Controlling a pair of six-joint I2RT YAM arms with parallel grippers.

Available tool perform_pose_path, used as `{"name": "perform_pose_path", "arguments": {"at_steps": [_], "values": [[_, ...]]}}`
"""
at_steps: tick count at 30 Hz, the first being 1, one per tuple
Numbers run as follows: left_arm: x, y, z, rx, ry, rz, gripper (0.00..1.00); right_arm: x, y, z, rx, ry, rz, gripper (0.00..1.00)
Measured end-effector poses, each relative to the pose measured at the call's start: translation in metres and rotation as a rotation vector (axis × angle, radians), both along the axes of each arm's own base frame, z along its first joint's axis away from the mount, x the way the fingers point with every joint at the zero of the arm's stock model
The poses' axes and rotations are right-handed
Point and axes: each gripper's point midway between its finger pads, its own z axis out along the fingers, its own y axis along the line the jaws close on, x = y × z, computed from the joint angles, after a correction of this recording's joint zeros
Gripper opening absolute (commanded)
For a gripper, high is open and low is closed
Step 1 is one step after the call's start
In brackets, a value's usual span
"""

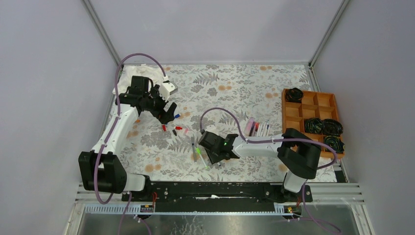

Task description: Open the pen caps

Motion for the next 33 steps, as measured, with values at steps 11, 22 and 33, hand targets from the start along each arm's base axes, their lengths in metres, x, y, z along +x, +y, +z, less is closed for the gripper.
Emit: {"name": "perform_pose_path", "arguments": {"at_steps": [11, 22, 33], "values": [[-0.016, -0.013, 0.0, -0.053, 0.028, -0.102, 0.99, 0.001, 0.0, 0.002, 0.015, -0.015, 0.014, 0.0], [-0.064, -0.042, 0.009, -0.182, 0.003, -0.388, 0.99, 0.036, 0.025, 0.085, 0.395, 0.153, 0.057, 0.0], [-0.105, -0.074, 0.009, -0.17, -0.1, -0.656, 0.99, 0.012, 0.078, 0.13, 0.665, 0.56, 0.314, 0.0]]}}
